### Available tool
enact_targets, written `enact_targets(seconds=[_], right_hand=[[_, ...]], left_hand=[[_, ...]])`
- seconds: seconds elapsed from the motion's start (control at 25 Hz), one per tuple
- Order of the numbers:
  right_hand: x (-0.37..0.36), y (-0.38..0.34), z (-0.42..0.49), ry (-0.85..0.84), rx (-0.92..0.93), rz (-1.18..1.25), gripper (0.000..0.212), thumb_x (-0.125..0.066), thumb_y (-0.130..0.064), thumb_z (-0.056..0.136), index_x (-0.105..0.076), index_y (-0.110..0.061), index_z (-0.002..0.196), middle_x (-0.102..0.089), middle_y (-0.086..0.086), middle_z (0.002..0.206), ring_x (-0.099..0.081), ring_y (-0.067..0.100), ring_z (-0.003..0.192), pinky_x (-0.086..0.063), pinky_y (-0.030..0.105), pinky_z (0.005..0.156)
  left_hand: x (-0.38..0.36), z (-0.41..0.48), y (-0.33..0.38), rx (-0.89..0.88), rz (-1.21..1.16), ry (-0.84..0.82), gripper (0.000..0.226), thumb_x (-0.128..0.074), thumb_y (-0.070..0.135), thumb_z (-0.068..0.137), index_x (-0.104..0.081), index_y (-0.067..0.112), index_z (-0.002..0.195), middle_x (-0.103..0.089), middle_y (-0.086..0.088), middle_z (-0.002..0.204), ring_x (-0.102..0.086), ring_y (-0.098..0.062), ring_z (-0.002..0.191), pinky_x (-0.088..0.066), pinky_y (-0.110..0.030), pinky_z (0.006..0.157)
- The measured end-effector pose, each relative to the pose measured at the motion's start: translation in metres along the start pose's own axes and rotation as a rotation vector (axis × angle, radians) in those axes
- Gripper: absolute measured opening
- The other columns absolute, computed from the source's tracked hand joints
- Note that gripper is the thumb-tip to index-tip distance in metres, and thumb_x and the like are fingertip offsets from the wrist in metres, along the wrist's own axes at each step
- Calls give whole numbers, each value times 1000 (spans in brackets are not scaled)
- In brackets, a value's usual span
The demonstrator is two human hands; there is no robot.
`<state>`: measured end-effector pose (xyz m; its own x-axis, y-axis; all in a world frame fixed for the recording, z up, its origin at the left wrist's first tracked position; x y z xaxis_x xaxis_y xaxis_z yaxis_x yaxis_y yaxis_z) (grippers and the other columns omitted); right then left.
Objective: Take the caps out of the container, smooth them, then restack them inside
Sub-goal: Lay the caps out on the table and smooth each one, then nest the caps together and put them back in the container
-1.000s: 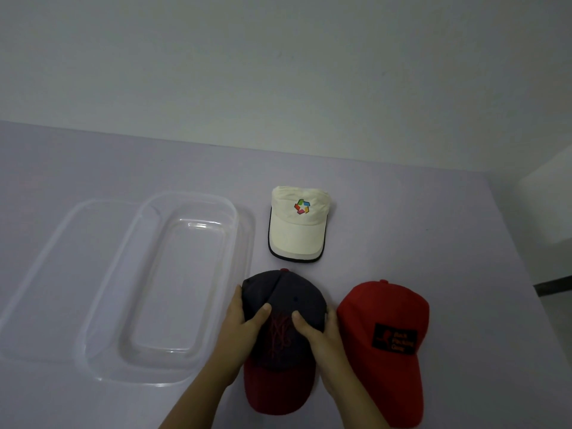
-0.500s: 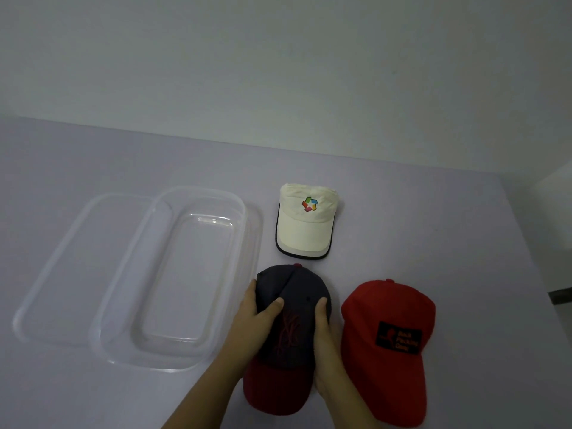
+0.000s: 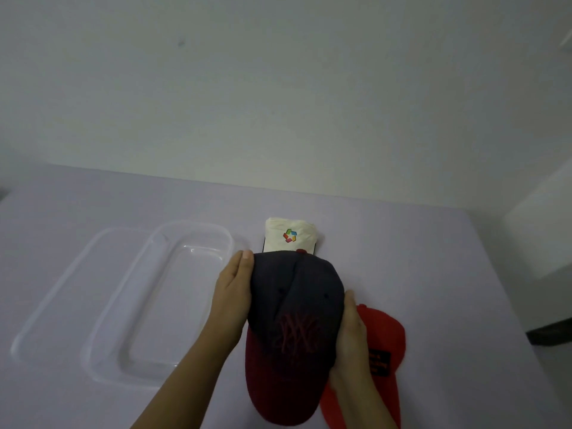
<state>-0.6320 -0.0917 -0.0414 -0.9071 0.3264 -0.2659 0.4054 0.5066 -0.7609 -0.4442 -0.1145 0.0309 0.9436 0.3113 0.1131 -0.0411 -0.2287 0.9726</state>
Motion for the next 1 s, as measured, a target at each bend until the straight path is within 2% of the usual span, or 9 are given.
enact_targets(seconds=[0.12,0.24,0.32,0.4,0.52,0.68,0.76,0.88,1.0], right_hand=[[5,-1,3,22,25,-17,39,-41,-46,94,-66,-19,83,-69,4,90,-64,25,86,-53,35,72],[4,5,6,29,8,19,42,-40,-48,94,-68,-16,95,-70,5,93,-65,25,87,-54,34,73],[-8,17,6,-1,-56,74,48,-38,-55,92,-66,-19,109,-70,5,103,-66,27,94,-54,37,76],[-23,34,7,-24,-130,87,54,-37,-63,88,-65,-24,114,-70,4,109,-66,27,98,-54,42,80],[-62,48,5,-78,-143,89,57,-38,-67,85,-63,-26,116,-69,4,112,-64,26,102,-53,43,85],[-136,59,-8,-203,-106,172,60,-34,-68,83,-58,-28,119,-66,0,114,-61,21,107,-51,37,86],[-172,72,-11,-244,-35,153,68,-47,-72,74,-52,-28,126,-62,-1,122,-59,19,112,-49,40,95],[-205,93,-8,-238,102,-103,87,-80,-54,57,-35,-34,128,-53,-4,127,-57,14,111,-51,35,92],[-226,122,-3,-252,91,-407,111,-86,-48,41,-28,-35,135,-45,-4,133,-52,16,116,-50,38,95]], left_hand=[[-1,1,-5,63,-29,-28,41,-35,38,98,-56,3,99,-60,-18,105,-56,-17,95,-47,-36,87],[1,-14,-27,221,28,-161,55,-39,61,87,-41,24,129,-49,0,124,-49,-17,114,-46,-48,91],[0,-31,-41,338,31,-312,81,-55,72,71,-26,38,138,-45,5,129,-50,-19,116,-49,-42,87],[6,-42,-47,408,-83,-378,86,-65,64,66,-26,38,139,-54,6,121,-58,-17,107,-51,-36,86],[39,-29,-46,377,-181,-332,69,-60,53,68,-46,27,130,-64,3,113,-65,-14,99,-53,-29,77],[103,4,-54,375,-203,-223,59,-66,56,67,-62,20,113,-73,-3,105,-71,-18,93,-53,-33,78],[141,22,-67,420,-217,-199,59,-65,54,66,-65,16,111,-74,-6,104,-70,-22,95,-53,-37,82],[188,47,-95,476,-194,-186,58,-64,56,69,-64,16,112,-72,-8,106,-68,-25,98,-54,-38,83],[208,72,-126,535,-89,-181,55,-57,61,78,-63,18,112,-69,-13,112,-69,-25,94,-55,-38,79]])
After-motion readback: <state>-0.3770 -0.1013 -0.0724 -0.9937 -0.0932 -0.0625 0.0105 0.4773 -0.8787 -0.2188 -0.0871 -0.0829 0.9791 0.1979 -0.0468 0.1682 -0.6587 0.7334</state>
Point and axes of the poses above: each hand's wrist, its own z-axis towards the middle knuckle, its own x-axis out of the back of the hand, y = z × x, the point moved 8 cm from there along z, towards the middle knuckle
